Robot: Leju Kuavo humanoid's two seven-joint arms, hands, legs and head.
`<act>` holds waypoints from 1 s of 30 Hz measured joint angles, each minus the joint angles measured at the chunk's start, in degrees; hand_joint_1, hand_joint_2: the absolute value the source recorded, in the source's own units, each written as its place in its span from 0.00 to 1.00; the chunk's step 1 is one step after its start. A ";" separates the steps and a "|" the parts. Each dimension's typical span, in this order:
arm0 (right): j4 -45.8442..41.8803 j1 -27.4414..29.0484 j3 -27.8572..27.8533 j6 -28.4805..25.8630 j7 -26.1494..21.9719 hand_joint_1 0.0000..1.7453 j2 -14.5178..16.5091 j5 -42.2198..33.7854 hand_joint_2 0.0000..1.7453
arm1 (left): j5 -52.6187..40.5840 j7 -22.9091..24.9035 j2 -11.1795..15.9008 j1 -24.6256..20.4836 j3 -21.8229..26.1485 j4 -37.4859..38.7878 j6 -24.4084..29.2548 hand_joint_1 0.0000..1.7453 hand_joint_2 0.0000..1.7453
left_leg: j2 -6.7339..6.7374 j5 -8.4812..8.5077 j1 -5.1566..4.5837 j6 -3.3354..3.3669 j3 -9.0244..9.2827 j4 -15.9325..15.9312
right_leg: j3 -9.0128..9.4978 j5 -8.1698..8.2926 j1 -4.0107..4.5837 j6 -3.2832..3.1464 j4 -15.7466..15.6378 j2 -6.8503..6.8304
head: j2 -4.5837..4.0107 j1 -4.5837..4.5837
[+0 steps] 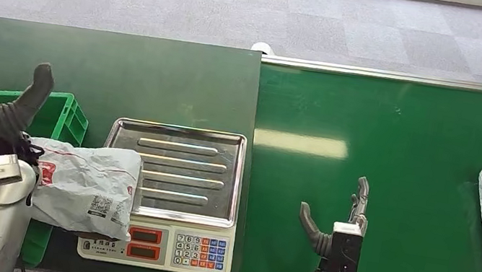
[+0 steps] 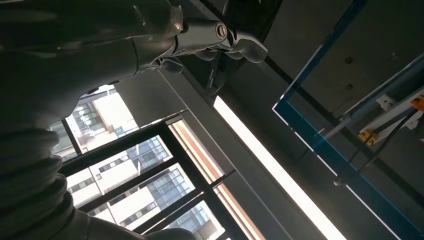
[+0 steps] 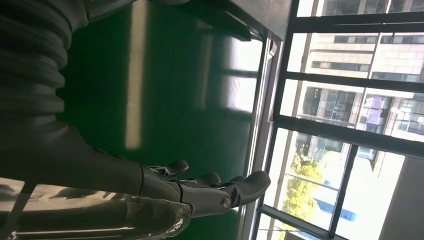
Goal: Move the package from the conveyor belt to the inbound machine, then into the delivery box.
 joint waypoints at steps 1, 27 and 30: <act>0.15 -0.15 0.06 -0.06 -0.07 0.00 0.01 -0.12 1.00 | -0.27 0.00 -0.10 0.68 0.46 -1.76 0.01 0.00 1.00 | 0.00 0.00 0.00 0.00 0.01 0.00 | 0.01 0.00 0.00 0.00 0.00 0.00 | 0.00 0.00; 1.63 -0.80 -2.53 1.34 0.31 0.00 -0.31 0.98 1.00 | -34.89 19.05 12.05 14.73 5.67 1.77 -39.23 0.00 1.00 | 0.10 -0.01 0.01 -0.01 0.00 -0.02 | -0.09 -0.01 0.01 -0.02 0.00 0.13 | 0.00 0.00; 1.63 -0.53 -3.12 1.34 0.46 0.00 -0.32 1.27 1.00 | -35.10 19.23 13.88 15.60 8.46 2.76 -40.34 0.00 1.00 | 0.09 -0.01 0.01 -0.01 0.00 -0.02 | -0.08 -0.01 0.01 -0.02 0.00 0.13 | 0.00 0.00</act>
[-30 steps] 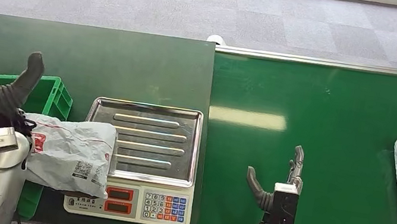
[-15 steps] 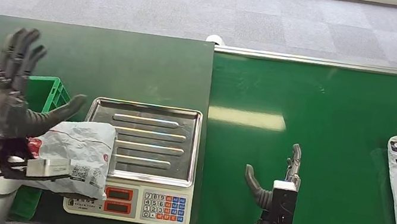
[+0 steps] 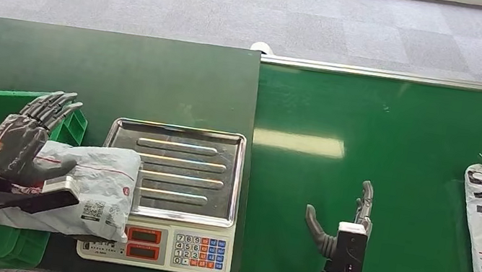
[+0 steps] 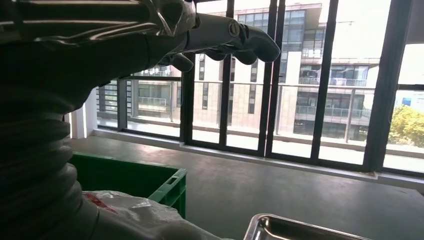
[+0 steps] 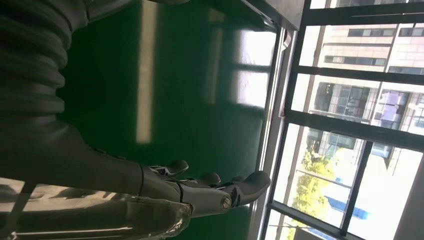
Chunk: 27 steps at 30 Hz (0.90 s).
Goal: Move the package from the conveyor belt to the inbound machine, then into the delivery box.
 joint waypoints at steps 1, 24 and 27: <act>0.00 0.03 -0.17 0.01 0.02 0.00 0.01 0.10 1.00 | -0.11 0.11 0.35 0.17 0.66 0.20 -0.23 0.00 1.00 | 0.00 0.00 0.00 0.00 0.00 0.00 | 0.01 0.00 0.00 0.00 0.00 0.00 | 0.00 0.01; 0.57 -0.13 -1.40 -1.23 0.27 0.00 0.02 0.02 1.00 | 23.26 -12.91 10.07 18.63 18.72 -13.64 -35.88 0.00 1.00 | -0.01 -0.04 0.06 -0.06 -0.02 -0.02 | -0.01 -0.05 0.06 -0.06 0.00 0.01 | 0.00 0.02; 0.85 -0.15 -1.43 -1.27 0.15 0.00 0.02 -0.19 1.00 | 20.16 -10.45 9.87 20.30 16.80 -16.24 -35.30 0.00 1.00 | -0.01 -0.04 0.06 -0.06 -0.02 -0.02 | -0.01 -0.05 0.06 -0.06 0.00 0.01 | 0.00 0.02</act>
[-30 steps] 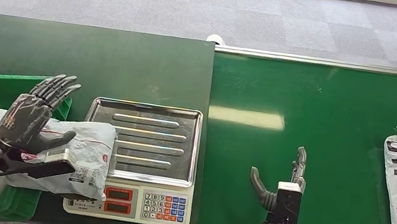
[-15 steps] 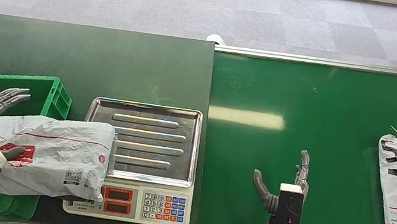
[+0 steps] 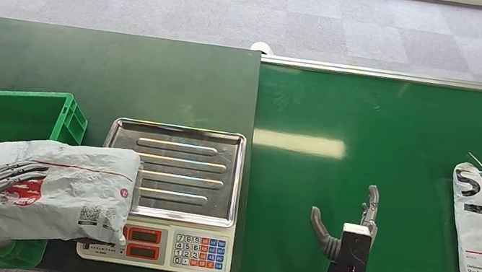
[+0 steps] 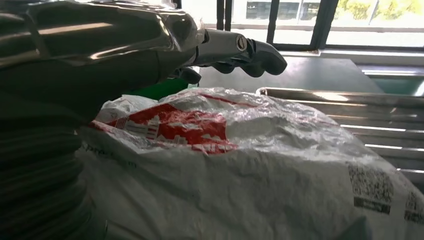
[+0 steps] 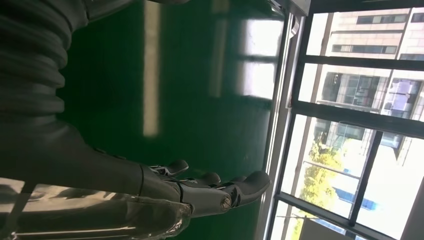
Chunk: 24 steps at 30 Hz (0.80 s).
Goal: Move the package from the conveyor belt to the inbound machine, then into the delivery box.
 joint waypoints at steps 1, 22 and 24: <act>0.07 0.00 -0.02 -0.02 -0.03 0.00 0.00 -0.06 1.00 | -0.89 1.04 0.01 0.36 -0.72 -0.61 0.50 0.00 1.00 | 0.00 0.00 0.00 0.00 0.00 0.00 | 0.00 0.00 0.00 0.00 0.00 0.00 | 0.00 -0.01; -0.17 0.88 -0.76 -0.57 0.38 0.00 0.02 0.07 1.00 | -12.83 17.33 4.24 -7.92 -16.02 5.75 13.18 0.99 1.00 | -0.02 0.01 0.02 0.00 0.06 0.00 | 0.06 0.01 0.01 0.00 0.00 -0.02 | 0.00 -0.01; -0.17 0.92 -0.81 -0.57 0.39 0.00 0.02 0.09 1.00 | -12.99 17.51 4.23 -8.46 -16.80 6.10 13.33 0.99 1.00 | -0.02 0.01 0.02 0.00 0.06 0.00 | 0.06 0.01 0.01 0.00 0.00 -0.02 | 0.00 -0.01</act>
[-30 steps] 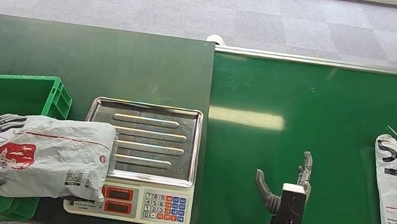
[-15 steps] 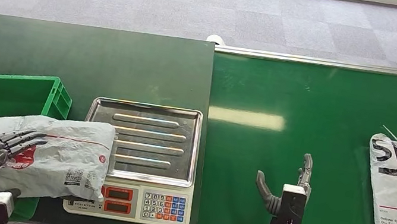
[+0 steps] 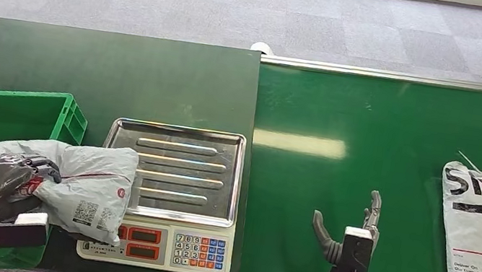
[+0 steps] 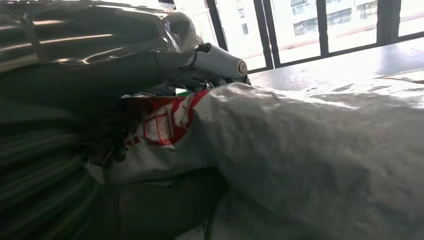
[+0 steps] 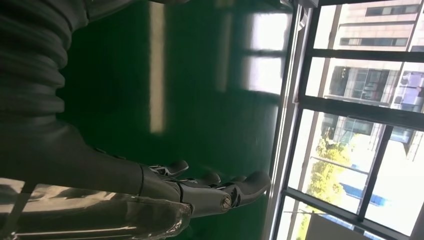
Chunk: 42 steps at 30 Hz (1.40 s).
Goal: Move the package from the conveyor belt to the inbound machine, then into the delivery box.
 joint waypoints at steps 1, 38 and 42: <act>0.00 0.02 -0.02 0.00 0.01 0.00 0.01 0.02 1.00 | -0.01 0.07 0.01 -0.23 -0.31 0.14 0.08 1.00 1.00 | 0.00 0.00 0.00 0.00 0.00 0.00 | 0.00 0.00 0.00 0.00 0.00 0.00 | 0.00 0.00; -11.16 4.37 0.38 1.38 4.34 0.00 1.46 3.96 0.00 | -0.99 -8.49 -4.36 -9.04 -8.25 3.57 21.84 1.00 1.00 | -0.01 0.00 -0.01 0.00 -0.02 0.01 | -0.02 0.01 -0.01 0.01 0.00 -0.03 | 0.00 0.02; -21.35 8.05 3.58 2.25 9.86 0.00 2.32 6.72 0.00 | -2.38 -4.74 -6.22 -9.38 -6.07 4.28 29.03 1.00 1.00 | 0.06 -0.01 0.00 0.00 -0.05 0.00 | -0.02 0.01 0.01 0.00 0.01 0.02 | 0.00 0.01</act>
